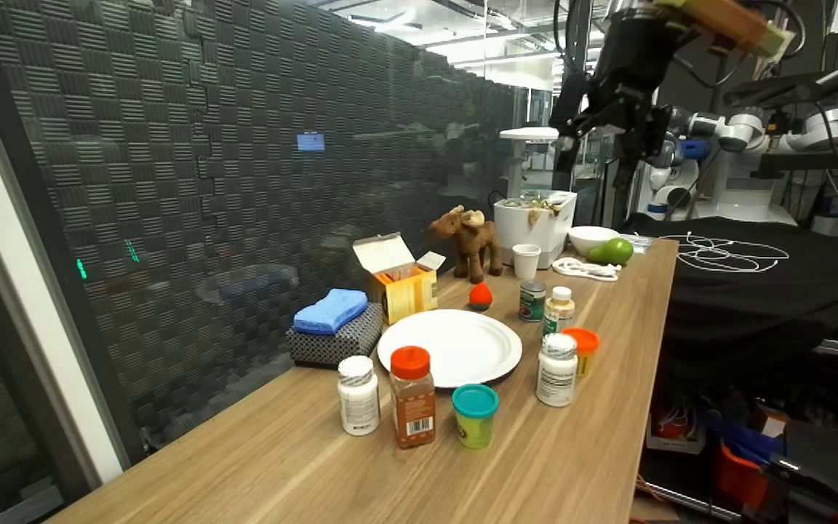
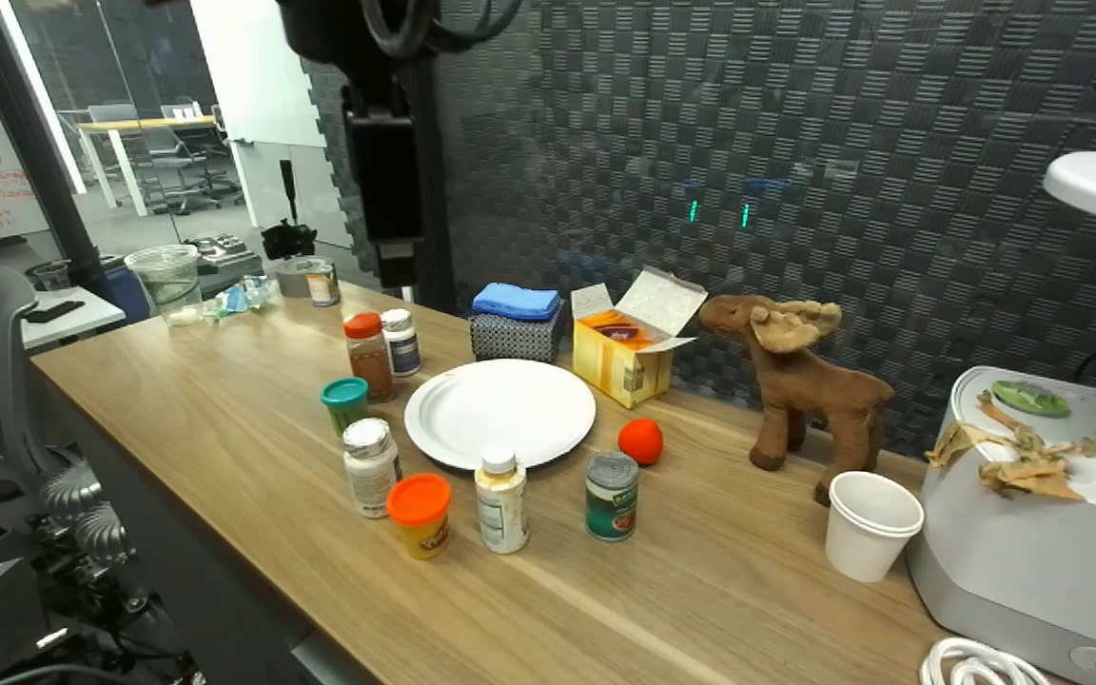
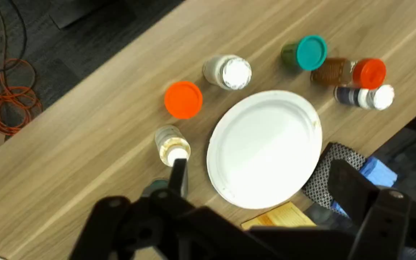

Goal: Put all the containers on the white plate

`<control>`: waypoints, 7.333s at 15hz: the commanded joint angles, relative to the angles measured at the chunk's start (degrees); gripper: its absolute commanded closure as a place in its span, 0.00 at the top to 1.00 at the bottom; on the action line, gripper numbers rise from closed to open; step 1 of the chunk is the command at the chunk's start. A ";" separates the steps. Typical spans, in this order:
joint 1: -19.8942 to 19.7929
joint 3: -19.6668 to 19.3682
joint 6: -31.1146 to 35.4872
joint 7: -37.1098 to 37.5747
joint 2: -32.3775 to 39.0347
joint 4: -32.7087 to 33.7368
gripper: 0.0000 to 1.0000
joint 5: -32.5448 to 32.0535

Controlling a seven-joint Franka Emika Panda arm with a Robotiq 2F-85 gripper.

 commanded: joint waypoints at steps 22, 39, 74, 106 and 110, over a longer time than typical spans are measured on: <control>0.69 0.09 10.39 31.66 26.86 10.14 1.00 -12.14; 1.33 0.00 8.16 32.09 29.51 10.50 0.38 -8.67; 8.61 4.69 -12.78 19.48 52.36 53.02 0.11 -11.10; -1.06 -2.12 9.58 9.37 40.33 31.21 1.00 -3.04; -1.53 -4.01 9.15 10.77 40.85 30.98 1.00 -5.26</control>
